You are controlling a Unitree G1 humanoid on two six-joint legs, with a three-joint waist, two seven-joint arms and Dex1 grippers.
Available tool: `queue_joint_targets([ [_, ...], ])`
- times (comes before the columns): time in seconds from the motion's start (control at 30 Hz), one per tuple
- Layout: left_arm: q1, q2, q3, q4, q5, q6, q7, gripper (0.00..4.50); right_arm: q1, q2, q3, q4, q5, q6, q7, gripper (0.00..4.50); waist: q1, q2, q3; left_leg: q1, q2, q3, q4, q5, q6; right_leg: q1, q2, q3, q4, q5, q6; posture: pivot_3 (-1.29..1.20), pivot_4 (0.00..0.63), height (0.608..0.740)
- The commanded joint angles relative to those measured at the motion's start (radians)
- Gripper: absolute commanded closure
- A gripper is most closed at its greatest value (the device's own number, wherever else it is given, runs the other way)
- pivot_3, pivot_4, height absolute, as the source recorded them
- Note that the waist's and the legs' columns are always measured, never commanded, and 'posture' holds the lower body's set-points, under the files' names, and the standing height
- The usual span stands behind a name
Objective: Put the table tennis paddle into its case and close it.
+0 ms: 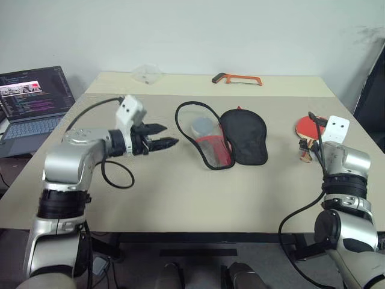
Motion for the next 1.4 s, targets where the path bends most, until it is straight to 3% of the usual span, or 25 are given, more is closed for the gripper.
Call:
queue_joint_targets([
  [0.03,0.010,0.026,0.009,-0.088,-0.028,0.003,0.008,1.15,-0.070,-0.014,-0.014,0.118,0.008,-0.122,-0.034,0.00,-0.004,0.000,0.000,0.000,0.000,0.000,0.000,0.000,0.000,0.000,0.000,0.000,0.000,0.000,0.000,0.00,0.150,0.740],
  [0.3,0.030,0.029,0.012,-0.143,-0.062,0.034,0.047,1.15,-0.177,-0.023,0.044,0.435,-0.025,-0.220,-0.077,0.00,-0.016,0.000,0.000,0.000,0.000,0.000,-0.001,0.000,0.000,0.000,0.000,0.000,-0.001,0.000,-0.001,0.00,0.150,0.740],
  [0.47,0.038,0.040,0.024,-0.171,-0.080,0.052,0.067,1.15,-0.202,-0.024,0.052,0.526,-0.014,-0.287,-0.077,0.00,-0.017,0.000,0.000,0.000,0.000,0.000,-0.001,0.000,0.000,0.000,0.001,0.000,-0.002,0.000,-0.001,0.00,0.150,0.740],
  [0.6,0.041,0.045,0.025,-0.184,-0.088,0.059,0.087,1.13,-0.214,-0.019,0.059,0.563,-0.015,-0.326,-0.088,0.85,-0.018,0.000,0.000,0.000,0.000,-0.001,-0.001,0.000,0.000,0.000,0.001,0.000,-0.002,0.000,0.000,0.00,0.150,0.740],
  [0.8,0.043,0.040,0.013,-0.192,-0.100,0.060,0.112,1.13,-0.223,-0.022,0.088,0.600,-0.018,-0.377,-0.100,2.96,-0.015,0.000,0.000,0.000,0.000,-0.001,-0.001,0.000,0.000,0.002,0.001,0.000,-0.004,0.001,0.000,0.00,0.150,0.740],
  [0.9,0.040,0.034,0.005,-0.189,-0.102,0.057,0.118,1.13,-0.225,-0.025,0.104,0.605,-0.023,-0.389,-0.106,3.26,-0.016,0.000,0.000,0.000,0.000,-0.001,-0.001,0.000,0.000,0.002,0.001,0.000,-0.005,0.001,0.001,0.00,0.150,0.740],
  [1.07,0.036,0.034,0.002,-0.176,-0.103,0.050,0.120,1.13,-0.248,-0.027,0.124,0.562,-0.014,-0.356,-0.103,3.26,-0.016,0.000,0.000,0.000,0.000,-0.001,-0.001,0.000,0.000,0.002,0.001,0.000,-0.005,0.001,0.001,0.00,0.150,0.740],
  [1.17,0.036,0.036,0.002,-0.167,-0.101,0.046,0.117,1.13,-0.279,-0.012,0.151,0.434,-0.012,-0.271,-0.088,3.26,-0.016,0.000,0.000,0.000,0.000,-0.001,-0.001,0.000,0.000,0.001,0.001,0.000,-0.005,0.001,0.001,0.00,0.150,0.740],
  [1.4,0.047,0.049,0.011,-0.156,-0.102,0.038,0.104,1.13,-0.208,0.098,0.231,-0.089,0.025,0.055,-0.049,3.28,-0.021,0.001,0.001,-0.001,0.002,-0.001,-0.007,0.000,0.000,-0.002,0.003,0.000,-0.005,0.001,-0.003,0.00,0.150,0.740],
])
